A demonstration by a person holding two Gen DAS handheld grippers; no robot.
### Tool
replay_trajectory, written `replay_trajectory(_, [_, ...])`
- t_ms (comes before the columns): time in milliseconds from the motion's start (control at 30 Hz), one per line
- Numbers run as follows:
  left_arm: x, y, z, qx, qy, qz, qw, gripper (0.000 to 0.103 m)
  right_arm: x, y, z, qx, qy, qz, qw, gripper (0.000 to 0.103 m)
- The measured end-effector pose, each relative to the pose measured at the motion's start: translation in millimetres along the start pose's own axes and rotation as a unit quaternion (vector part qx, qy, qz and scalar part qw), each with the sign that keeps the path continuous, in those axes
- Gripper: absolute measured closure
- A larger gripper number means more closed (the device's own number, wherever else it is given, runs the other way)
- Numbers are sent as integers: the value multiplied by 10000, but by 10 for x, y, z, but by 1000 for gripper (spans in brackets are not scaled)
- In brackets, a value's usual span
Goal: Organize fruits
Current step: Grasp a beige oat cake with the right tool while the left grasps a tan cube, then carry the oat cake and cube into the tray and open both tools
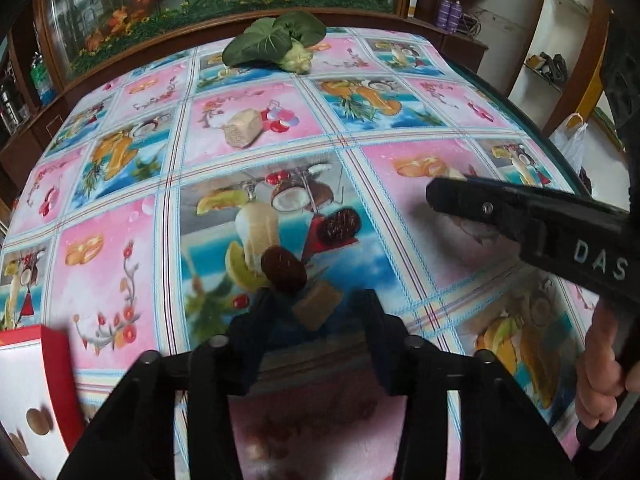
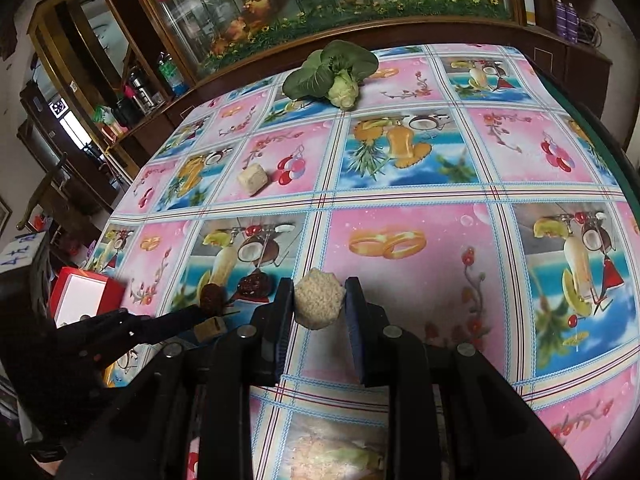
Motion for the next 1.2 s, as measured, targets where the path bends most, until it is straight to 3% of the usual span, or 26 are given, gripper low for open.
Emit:
replay_trajectory(33, [-7,2,11,35,14,0,10000,76,0,-2,0,-2,5,3,10000,75])
replay_trajectory(67, [-14,4,12,47,8,-2,10000,77,1,-3,-1,-5,3,7,10000,75])
replay_trajectory(333, [54,-87,-4,75,-64,124,9999,77,-9,-20,-6,29,-11,97,9999,75])
replay_trajectory(567, [152,-596,-168,154,-256,615,9977,77,-18,-33,-66,23,-138,210,9997,75])
replay_trajectory(867, [488,-1470,-1036,-236,-1090,1425,9835,77,-35,-87,-446,-301,-343,595,9972,75])
replay_trajectory(1033, [630,-1615,-1427,-395,-1495,1506,9764,77,-30,-133,-839,-559,-492,773,9942,75])
replay_trajectory(1200, [516,-1751,-1794,-633,-1526,1496,9748,77,-118,-77,-1444,-985,-701,884,9887,75])
Point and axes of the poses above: each gripper's, at about its wrist camera, not at the fingertips, and y roughly the way its jaws point, z to its right, x to its underside, the point moved 7 cm from there along y, roughly the way its jaws point, and after that the axes turned 15 degrees about -y, right-handed, at the moved point
